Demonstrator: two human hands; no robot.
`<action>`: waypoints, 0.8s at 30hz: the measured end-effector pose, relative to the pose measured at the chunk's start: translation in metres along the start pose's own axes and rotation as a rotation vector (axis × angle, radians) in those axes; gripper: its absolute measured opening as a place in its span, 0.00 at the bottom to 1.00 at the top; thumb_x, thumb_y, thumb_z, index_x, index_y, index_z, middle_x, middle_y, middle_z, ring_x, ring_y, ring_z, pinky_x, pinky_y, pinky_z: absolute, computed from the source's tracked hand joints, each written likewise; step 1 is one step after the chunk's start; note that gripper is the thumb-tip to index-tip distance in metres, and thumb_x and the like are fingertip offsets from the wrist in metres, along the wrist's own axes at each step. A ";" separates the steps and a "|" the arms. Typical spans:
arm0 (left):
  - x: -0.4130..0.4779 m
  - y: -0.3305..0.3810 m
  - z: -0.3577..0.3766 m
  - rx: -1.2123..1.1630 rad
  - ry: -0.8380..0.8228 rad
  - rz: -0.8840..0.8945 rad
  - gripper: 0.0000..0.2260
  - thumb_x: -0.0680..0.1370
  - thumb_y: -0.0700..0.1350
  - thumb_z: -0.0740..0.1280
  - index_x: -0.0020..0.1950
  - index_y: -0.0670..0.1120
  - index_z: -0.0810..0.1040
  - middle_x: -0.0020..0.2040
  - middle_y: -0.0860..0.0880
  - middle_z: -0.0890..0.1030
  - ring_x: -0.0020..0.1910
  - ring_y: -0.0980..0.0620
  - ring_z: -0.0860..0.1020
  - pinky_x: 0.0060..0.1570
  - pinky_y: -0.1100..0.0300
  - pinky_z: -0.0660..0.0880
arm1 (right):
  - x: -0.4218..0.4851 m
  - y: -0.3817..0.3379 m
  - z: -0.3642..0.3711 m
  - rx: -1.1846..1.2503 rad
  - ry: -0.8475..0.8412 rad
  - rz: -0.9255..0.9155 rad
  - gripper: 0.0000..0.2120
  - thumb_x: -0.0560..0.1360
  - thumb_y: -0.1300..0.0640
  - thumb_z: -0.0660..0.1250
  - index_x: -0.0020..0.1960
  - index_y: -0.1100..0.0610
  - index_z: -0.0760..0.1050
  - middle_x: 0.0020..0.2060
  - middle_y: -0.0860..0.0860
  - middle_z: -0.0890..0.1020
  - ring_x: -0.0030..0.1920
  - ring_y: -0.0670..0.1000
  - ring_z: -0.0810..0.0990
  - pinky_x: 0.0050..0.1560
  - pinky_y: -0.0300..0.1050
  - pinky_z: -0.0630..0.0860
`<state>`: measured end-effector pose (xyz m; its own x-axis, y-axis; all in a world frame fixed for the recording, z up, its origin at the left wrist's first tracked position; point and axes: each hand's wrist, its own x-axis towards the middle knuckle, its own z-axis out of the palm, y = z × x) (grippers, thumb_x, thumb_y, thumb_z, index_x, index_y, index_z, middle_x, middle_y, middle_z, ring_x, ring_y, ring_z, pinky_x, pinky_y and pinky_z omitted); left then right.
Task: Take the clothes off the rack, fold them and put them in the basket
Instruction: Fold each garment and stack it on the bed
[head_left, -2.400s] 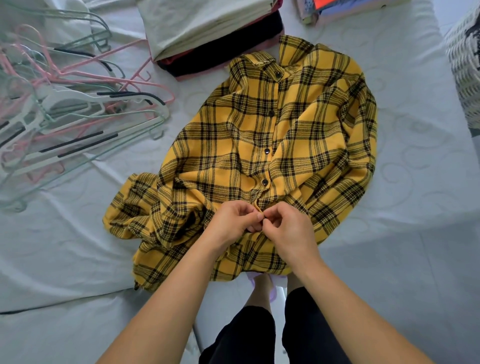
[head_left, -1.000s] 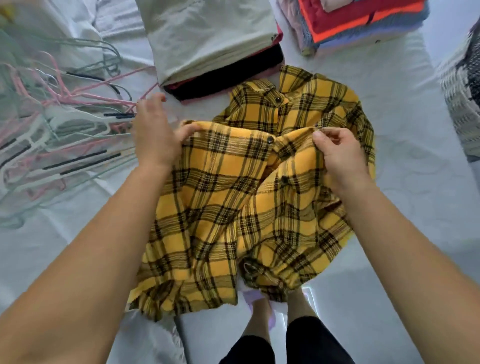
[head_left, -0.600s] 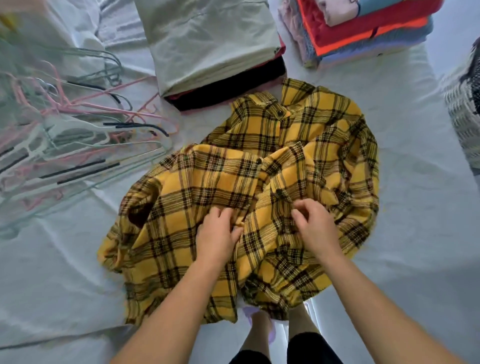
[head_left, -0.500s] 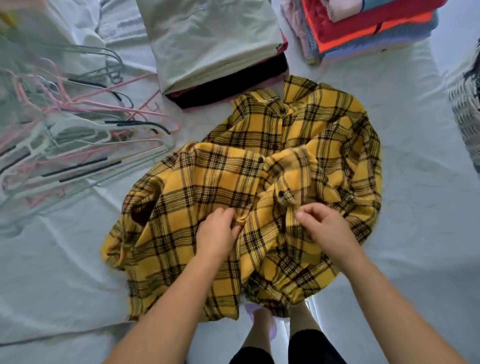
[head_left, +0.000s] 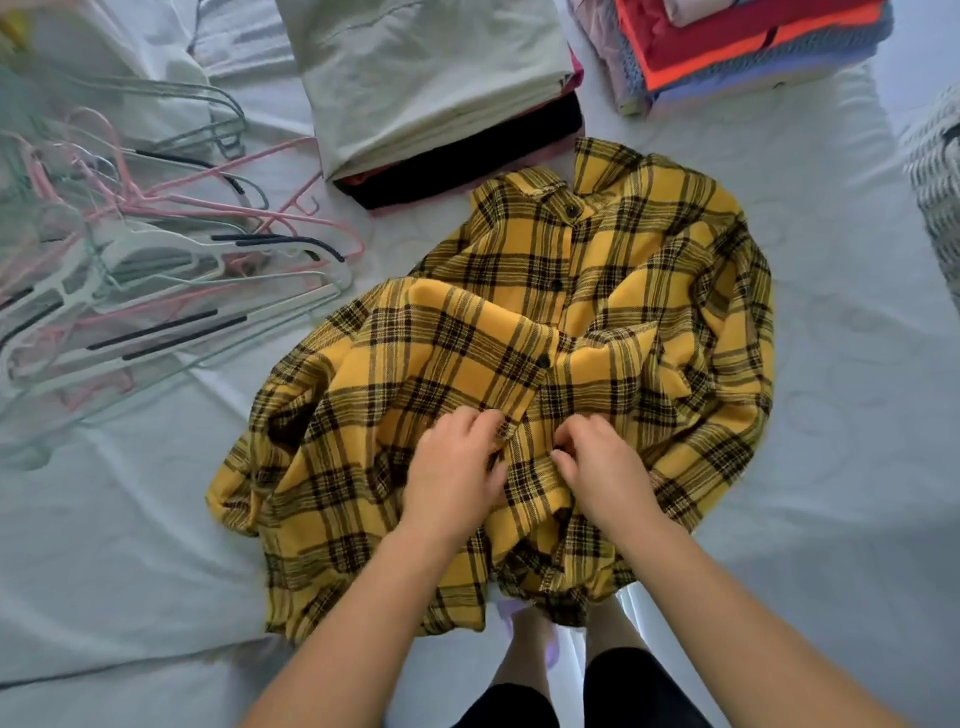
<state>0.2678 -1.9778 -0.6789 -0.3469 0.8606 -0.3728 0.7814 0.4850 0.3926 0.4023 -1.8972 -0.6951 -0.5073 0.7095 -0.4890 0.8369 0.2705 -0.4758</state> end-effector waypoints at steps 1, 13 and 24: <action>0.006 0.003 0.008 0.048 0.019 0.006 0.18 0.77 0.48 0.64 0.66 0.48 0.69 0.60 0.51 0.73 0.59 0.51 0.71 0.59 0.59 0.68 | 0.000 0.000 0.002 -0.039 0.009 -0.021 0.10 0.78 0.54 0.62 0.57 0.56 0.72 0.52 0.50 0.73 0.51 0.50 0.75 0.44 0.39 0.67; -0.007 -0.009 -0.011 -0.534 0.188 -0.181 0.04 0.73 0.41 0.70 0.47 0.44 0.82 0.41 0.56 0.75 0.40 0.62 0.73 0.42 0.77 0.68 | -0.018 -0.021 -0.014 0.257 0.028 -0.065 0.02 0.76 0.56 0.64 0.45 0.54 0.73 0.41 0.45 0.74 0.39 0.42 0.73 0.39 0.33 0.70; -0.024 0.012 -0.021 -0.808 0.011 -0.278 0.07 0.74 0.39 0.69 0.42 0.53 0.79 0.41 0.54 0.78 0.40 0.58 0.76 0.45 0.65 0.75 | -0.028 -0.047 -0.024 0.489 0.019 0.052 0.02 0.75 0.58 0.66 0.44 0.54 0.75 0.37 0.43 0.76 0.38 0.40 0.74 0.36 0.30 0.69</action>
<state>0.2746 -1.9889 -0.6475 -0.4799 0.6932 -0.5377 0.0585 0.6368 0.7688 0.3823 -1.9145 -0.6412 -0.4594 0.7272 -0.5100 0.6641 -0.1000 -0.7409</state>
